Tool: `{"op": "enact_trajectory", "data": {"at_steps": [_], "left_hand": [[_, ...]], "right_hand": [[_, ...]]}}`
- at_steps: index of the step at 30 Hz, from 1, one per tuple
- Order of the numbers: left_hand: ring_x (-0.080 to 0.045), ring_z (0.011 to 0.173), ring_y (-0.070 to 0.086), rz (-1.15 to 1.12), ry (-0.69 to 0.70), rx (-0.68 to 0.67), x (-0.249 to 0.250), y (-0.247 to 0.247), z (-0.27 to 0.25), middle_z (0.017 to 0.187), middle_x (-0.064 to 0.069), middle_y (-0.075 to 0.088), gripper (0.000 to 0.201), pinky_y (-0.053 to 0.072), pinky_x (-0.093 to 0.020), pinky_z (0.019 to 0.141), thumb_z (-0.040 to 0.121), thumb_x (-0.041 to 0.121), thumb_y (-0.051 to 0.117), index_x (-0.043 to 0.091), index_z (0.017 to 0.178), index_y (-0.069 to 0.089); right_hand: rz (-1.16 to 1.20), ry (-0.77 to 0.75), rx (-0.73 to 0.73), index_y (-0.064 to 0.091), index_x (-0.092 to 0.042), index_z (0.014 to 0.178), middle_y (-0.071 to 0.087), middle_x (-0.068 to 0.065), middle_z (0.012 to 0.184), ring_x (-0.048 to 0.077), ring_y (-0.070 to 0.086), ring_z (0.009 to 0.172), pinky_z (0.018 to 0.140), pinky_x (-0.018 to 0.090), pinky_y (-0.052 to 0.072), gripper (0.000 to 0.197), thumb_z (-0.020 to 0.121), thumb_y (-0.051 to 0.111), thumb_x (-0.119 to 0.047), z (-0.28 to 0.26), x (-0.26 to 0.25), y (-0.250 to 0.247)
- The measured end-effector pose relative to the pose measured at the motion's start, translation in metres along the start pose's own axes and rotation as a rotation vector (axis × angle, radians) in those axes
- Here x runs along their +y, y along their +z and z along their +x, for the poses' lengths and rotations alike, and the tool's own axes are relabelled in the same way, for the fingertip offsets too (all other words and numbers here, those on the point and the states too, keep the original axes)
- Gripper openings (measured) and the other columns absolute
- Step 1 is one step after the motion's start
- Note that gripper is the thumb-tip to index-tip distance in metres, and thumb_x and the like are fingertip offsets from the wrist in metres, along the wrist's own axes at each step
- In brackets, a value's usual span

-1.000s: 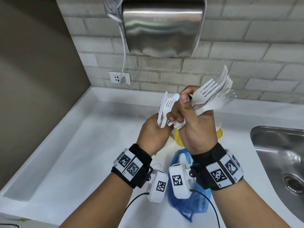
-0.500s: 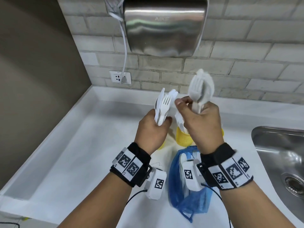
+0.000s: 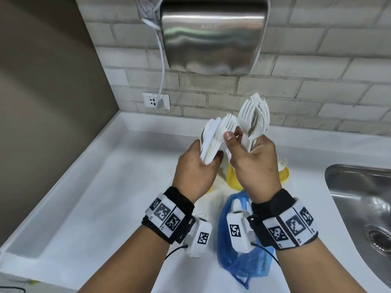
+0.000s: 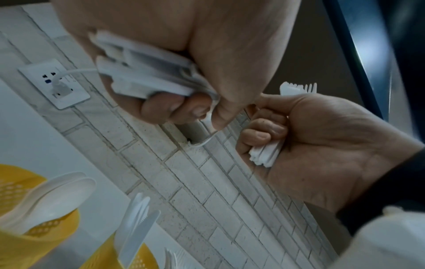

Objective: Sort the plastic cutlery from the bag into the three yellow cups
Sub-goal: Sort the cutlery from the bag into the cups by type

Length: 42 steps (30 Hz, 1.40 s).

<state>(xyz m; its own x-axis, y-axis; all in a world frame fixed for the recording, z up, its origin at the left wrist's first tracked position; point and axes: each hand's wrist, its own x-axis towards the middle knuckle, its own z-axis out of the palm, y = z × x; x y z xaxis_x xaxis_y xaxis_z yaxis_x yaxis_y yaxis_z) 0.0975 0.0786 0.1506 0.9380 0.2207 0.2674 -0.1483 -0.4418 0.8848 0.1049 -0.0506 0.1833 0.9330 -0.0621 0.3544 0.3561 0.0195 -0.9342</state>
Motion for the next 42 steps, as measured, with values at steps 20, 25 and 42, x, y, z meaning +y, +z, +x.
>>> {"op": "enact_trajectory", "data": {"at_steps": [20,25,42], "left_hand": [[-0.020,0.078,0.064,0.157,-0.020,0.003,0.007,0.003,-0.010,0.088,0.006,0.068,0.030,0.051,-0.030,0.067,0.085,0.037,0.072,0.020,0.101,0.054],[-0.002,0.061,0.057,0.056,-0.064,-0.041,0.004,0.000,-0.008,0.069,0.015,0.062,0.022,0.041,-0.013,0.055,0.082,0.025,0.077,0.024,0.086,0.056],[-0.040,0.115,0.049,-1.069,-0.623,-0.558,0.012,-0.008,0.000,0.119,-0.028,0.050,0.020,0.059,-0.041,0.090,0.098,0.008,0.057,-0.007,0.108,0.065]], "right_hand": [[0.095,0.087,0.079,0.064,-0.019,0.101,0.059,-0.018,0.069,0.000,0.052,0.061,0.067,0.025,0.039,0.007,0.097,0.067,-0.024,0.001,0.008,-0.001],[0.273,0.077,0.181,0.049,-0.006,0.110,0.065,0.006,0.081,0.026,0.067,0.063,0.059,0.042,0.055,0.010,0.109,0.047,-0.016,0.009,0.009,-0.009],[0.190,-0.060,0.113,0.062,-0.023,0.070,0.061,0.002,0.059,0.020,0.059,0.055,0.058,0.033,0.051,0.027,0.090,0.078,-0.027,-0.007,-0.006,0.000]]}}
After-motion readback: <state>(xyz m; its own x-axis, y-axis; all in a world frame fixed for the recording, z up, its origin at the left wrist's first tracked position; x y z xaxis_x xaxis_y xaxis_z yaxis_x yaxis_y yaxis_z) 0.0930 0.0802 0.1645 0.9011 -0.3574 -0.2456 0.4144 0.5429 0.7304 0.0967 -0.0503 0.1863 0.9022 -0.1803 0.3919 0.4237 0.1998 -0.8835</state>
